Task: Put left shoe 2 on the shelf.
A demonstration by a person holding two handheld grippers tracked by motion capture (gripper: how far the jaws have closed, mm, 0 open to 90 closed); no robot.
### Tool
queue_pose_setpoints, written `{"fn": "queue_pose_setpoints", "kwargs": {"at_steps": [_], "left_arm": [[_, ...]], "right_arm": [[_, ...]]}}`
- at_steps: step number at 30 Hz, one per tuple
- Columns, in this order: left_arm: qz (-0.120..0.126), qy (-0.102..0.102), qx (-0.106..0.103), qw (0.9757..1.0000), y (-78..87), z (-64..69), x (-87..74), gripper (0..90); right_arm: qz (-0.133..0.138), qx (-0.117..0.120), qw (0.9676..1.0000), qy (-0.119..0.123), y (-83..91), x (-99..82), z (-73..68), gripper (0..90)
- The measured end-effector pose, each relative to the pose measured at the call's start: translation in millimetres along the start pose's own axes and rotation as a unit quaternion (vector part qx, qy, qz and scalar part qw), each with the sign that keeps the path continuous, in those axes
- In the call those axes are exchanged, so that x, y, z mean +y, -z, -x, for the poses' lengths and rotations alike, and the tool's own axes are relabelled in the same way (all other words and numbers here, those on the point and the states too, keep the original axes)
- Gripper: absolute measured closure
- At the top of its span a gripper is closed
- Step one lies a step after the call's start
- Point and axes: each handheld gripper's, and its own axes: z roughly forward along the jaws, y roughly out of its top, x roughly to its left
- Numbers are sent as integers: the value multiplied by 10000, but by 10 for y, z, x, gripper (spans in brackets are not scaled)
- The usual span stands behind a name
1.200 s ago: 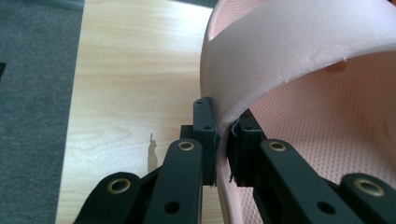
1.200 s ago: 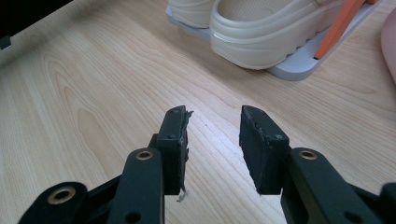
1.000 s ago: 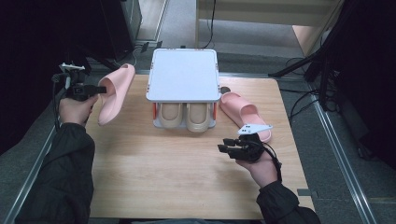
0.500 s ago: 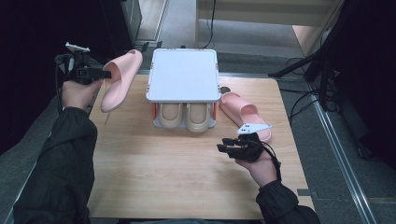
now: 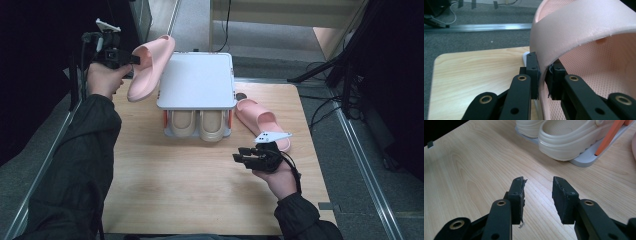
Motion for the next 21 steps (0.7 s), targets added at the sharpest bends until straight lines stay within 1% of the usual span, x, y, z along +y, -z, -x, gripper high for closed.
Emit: {"fn": "queue_pose_setpoints", "kwargs": {"at_steps": [3,6,7,9,10,12,16,17,18,21], "left_arm": [[-49,10,-19,10000,-104,100,46,812],[-88,-25,-21,10000,-206,188,97,810],[-85,-28,-59,9999,-239,211,110,809],[-88,16,-81,9999,-310,259,128,808],[-76,50,-87,9999,-346,282,132,807],[-70,26,-83,9999,-419,325,129,804],[-134,65,-98,9998,-562,389,92,793],[-97,50,-120,9999,-580,401,78,788],[-34,82,-121,9999,-588,417,70,776],[-70,30,-192,9998,-599,453,64,740]], "right_arm": [[1,20,10000,13,-4,0,0,627],[-2,30,10000,17,-1,0,-10,628],[0,31,10000,29,1,0,-11,628],[7,42,10000,20,2,-1,-11,627],[5,43,10000,14,1,-1,-10,627],[8,54,10000,3,0,0,-10,628],[19,58,10000,19,9,-2,-8,627],[20,58,10000,9,11,-2,-7,628],[13,47,10000,-4,15,-3,-5,628],[23,49,10000,-7,18,-5,-2,628]]}}
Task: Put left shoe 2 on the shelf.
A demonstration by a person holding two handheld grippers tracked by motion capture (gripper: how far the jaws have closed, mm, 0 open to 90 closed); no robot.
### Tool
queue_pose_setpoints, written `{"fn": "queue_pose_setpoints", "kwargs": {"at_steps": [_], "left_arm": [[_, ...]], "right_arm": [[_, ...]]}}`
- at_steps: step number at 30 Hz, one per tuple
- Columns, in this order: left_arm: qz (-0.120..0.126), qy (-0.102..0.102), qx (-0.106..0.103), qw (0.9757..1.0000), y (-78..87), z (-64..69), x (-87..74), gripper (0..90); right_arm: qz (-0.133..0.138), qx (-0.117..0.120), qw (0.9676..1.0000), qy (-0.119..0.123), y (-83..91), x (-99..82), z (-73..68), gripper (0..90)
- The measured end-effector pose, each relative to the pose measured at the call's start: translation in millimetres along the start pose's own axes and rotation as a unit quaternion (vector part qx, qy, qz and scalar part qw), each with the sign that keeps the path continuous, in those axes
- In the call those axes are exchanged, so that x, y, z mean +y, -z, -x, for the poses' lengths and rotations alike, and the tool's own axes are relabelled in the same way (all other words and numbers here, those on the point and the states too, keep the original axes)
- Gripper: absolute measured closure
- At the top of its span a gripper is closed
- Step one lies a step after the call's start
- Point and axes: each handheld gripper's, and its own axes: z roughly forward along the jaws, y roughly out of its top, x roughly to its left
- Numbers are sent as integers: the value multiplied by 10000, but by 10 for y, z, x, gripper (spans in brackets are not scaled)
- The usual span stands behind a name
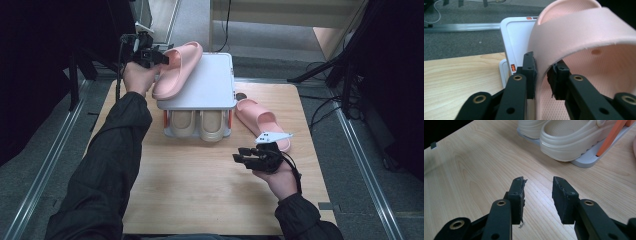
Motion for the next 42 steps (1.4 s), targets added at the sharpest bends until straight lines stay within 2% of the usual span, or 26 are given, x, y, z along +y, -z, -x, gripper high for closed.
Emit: {"fn": "queue_pose_setpoints", "kwargs": {"at_steps": [5,9,14,19,31,38,42], "left_arm": [[-105,13,-117,9999,0,33,-9,685],[-179,-7,-155,9997,21,44,-18,677],[-226,31,-359,9991,52,39,-37,631],[-329,-93,-363,9988,82,78,-62,629],[-179,-190,-489,9985,190,83,-96,619],[-180,-345,-517,9979,349,40,-141,587],[-90,-340,-663,9972,489,-24,-205,582]], "right_arm": [[-6,0,10000,23,-2,0,-7,628],[-7,-9,10000,11,-1,0,-5,628],[-5,-6,10000,4,-6,1,-1,628],[-5,-27,10000,12,-2,2,-3,628],[50,-30,10000,-27,7,4,5,630],[204,-108,9997,-54,55,27,52,642],[277,-158,9994,-97,82,40,93,666]]}}
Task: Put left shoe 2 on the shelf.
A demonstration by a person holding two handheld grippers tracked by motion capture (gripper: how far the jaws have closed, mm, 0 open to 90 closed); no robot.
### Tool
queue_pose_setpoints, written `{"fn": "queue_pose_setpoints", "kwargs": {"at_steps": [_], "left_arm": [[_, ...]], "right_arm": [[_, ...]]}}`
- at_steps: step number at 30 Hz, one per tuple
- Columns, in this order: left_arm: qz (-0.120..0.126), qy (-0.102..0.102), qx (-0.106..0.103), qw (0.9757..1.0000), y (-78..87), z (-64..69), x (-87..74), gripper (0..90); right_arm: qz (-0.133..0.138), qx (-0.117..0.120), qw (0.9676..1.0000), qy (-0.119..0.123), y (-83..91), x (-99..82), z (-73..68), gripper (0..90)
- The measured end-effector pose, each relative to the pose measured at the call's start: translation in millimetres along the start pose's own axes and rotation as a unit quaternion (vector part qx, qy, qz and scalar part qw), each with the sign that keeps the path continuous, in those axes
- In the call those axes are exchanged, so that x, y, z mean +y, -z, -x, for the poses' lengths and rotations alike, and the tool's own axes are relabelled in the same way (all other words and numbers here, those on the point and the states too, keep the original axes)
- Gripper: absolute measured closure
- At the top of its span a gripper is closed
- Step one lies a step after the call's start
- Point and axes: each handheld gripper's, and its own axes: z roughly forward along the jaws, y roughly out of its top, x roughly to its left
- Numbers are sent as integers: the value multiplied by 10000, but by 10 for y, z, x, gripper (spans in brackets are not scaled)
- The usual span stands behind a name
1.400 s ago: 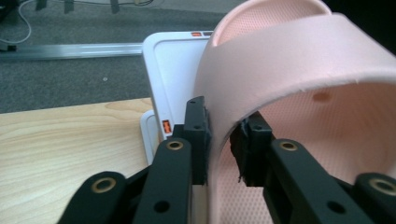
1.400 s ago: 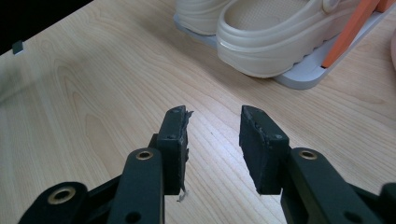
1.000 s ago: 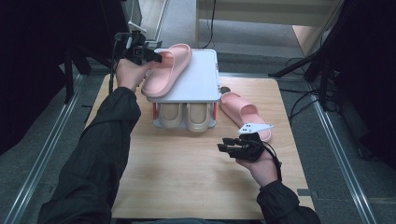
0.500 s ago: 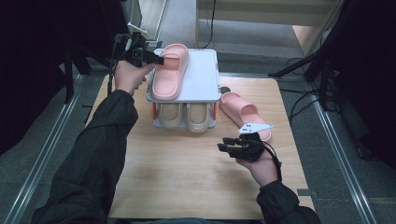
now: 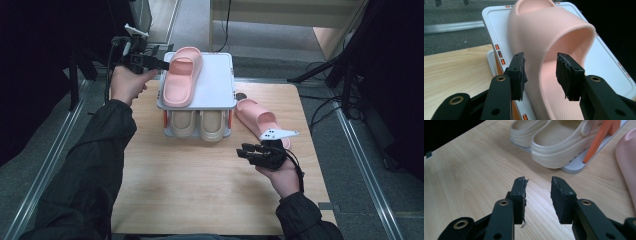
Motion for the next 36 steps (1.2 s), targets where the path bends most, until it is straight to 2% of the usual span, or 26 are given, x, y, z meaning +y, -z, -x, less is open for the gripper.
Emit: {"fn": "queue_pose_setpoints", "kwargs": {"at_steps": [2,5,9,12,15,17,20,22,24,30,34,36], "left_arm": [[0,-62,0,10000,74,-10,-42,576],[15,-116,1,9999,171,-40,-117,568],[38,-175,31,9998,265,-99,-231,556],[145,-161,13,9998,294,-166,-335,548],[148,-64,-9,9999,308,-253,-441,546],[138,-58,16,9999,320,-298,-509,540],[137,-74,21,9999,343,-337,-606,532],[72,-143,11,9999,333,-339,-676,523],[7,-294,114,9995,322,-329,-756,527],[39,-232,-45,9997,330,-328,-999,520],[108,-178,-122,9997,353,-311,-1153,511],[109,-144,-146,9997,361,-319,-1227,505]], "right_arm": [[57,-33,10000,20,5,8,28,685],[-8,-207,9998,81,1,24,80,713],[-22,-286,9996,-42,-5,35,182,782],[-1,-404,9991,-138,10,46,253,849],[-9,-681,9974,-212,18,64,347,900],[-23,-742,9965,-375,18,64,438,900],[9,-846,9954,-453,22,75,558,900],[50,-909,9947,-468,21,85,637,900],[41,-991,9940,-452,0,86,713,900],[-15,-1127,9924,-499,-66,91,948,900],[-84,-1224,9896,-751,-91,61,1116,900],[-120,-1258,9890,-763,-111,53,1166,900]]}}
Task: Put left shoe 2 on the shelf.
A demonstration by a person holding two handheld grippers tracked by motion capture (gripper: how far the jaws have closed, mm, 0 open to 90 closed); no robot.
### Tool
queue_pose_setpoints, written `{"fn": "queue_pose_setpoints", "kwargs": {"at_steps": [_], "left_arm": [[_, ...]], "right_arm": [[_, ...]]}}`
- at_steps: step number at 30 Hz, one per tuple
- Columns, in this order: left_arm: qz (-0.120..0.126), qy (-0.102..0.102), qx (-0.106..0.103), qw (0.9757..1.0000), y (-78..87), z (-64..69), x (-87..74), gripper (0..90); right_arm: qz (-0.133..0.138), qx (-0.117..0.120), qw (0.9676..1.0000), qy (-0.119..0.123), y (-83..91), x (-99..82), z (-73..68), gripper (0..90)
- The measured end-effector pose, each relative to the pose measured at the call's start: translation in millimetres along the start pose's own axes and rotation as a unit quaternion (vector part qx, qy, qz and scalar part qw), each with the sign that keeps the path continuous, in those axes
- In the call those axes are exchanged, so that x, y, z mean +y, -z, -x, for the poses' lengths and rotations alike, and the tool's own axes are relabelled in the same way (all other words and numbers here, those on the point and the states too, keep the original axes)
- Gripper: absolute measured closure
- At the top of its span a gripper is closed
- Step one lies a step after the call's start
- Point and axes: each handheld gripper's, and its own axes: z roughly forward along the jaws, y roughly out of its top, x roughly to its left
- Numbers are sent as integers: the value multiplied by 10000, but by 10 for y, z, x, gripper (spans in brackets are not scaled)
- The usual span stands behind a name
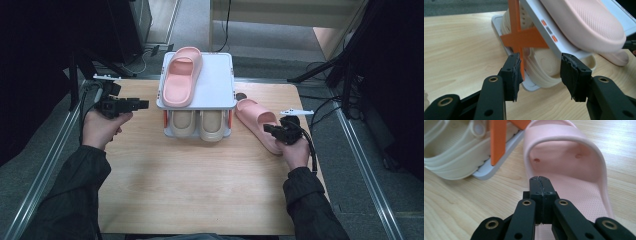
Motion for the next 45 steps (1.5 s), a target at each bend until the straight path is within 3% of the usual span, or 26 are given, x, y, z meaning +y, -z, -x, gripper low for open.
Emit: {"fn": "queue_pose_setpoints", "kwargs": {"at_steps": [4,12,14,19,23,29,34,37,45], "left_arm": [[-41,105,15,9999,-8,-52,-145,492],[37,71,34,10000,34,-42,-423,492],[76,5,136,9999,44,-33,-481,492],[108,64,87,9999,83,-33,-572,485],[153,33,16,9999,107,0,-631,480],[123,-40,-75,9999,73,50,-708,470],[86,-14,-172,9998,34,105,-783,462],[103,-7,-214,9997,45,125,-803,458],[89,-37,-250,9996,42,176,-813,437]], "right_arm": [[-76,-43,10000,20,-79,19,42,900],[-327,-26,9995,-28,-252,43,63,900],[-338,17,9994,-27,-269,50,54,900],[-369,104,9993,-23,-307,67,-37,900],[-360,191,9990,-198,-348,77,-103,900],[-347,261,9990,-104,-401,101,-212,900],[-290,190,9994,-48,-310,118,-215,900],[-18,151,9999,-83,-158,127,-205,867],[288,-113,9992,-252,85,81,-69,805]]}}
